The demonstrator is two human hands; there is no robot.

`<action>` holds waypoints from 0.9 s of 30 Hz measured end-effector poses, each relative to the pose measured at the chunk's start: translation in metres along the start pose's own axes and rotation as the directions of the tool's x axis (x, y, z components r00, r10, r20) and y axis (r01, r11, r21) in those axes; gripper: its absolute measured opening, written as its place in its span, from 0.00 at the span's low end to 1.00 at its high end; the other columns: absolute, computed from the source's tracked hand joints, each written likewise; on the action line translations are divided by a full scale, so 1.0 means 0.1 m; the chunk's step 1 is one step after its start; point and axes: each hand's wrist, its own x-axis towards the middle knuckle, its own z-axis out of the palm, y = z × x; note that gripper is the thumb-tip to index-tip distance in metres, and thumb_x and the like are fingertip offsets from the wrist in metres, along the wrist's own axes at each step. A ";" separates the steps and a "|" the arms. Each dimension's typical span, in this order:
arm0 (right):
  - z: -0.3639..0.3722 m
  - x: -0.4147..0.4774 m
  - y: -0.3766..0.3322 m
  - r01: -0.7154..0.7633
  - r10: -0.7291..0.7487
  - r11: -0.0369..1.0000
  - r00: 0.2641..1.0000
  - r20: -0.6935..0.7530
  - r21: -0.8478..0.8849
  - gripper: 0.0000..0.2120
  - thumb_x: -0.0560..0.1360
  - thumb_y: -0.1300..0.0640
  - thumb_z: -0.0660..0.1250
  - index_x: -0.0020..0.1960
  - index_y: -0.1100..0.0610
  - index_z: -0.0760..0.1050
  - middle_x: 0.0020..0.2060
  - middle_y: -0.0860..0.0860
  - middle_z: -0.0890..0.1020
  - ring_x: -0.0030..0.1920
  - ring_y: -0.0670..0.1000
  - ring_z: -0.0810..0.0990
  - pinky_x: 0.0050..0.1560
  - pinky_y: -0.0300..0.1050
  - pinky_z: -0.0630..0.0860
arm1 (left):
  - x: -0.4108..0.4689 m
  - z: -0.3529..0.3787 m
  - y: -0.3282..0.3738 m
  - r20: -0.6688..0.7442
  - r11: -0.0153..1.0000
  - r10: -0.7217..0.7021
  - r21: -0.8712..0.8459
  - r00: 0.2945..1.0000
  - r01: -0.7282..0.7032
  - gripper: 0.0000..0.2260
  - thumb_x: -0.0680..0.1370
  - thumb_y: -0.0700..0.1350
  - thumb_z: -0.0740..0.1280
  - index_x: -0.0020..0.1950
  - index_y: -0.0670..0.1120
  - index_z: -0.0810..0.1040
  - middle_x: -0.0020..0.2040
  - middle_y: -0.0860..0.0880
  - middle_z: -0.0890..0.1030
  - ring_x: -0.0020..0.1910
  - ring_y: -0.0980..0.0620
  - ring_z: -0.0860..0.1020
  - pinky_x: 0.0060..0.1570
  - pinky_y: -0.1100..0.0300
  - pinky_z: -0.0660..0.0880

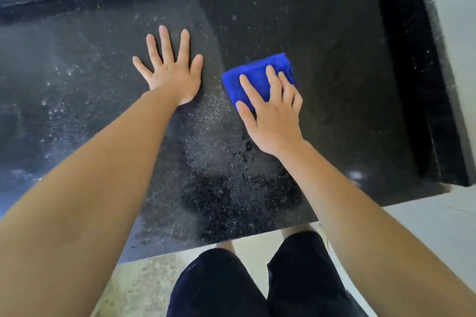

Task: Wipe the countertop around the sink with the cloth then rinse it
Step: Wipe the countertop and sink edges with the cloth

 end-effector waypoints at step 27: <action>-0.19 1.45 -0.60 0.051 -0.048 0.998 0.994 0.102 -0.028 0.28 0.83 0.36 0.44 0.81 0.39 0.48 0.82 0.56 0.46 0.81 0.60 0.45 0.78 0.59 0.43 | -0.40 0.20 -0.42 -0.006 1.000 0.013 0.001 1.000 -0.013 0.33 0.80 0.68 0.44 0.81 0.56 0.36 0.80 0.49 0.32 0.79 0.47 0.32 0.74 0.35 0.34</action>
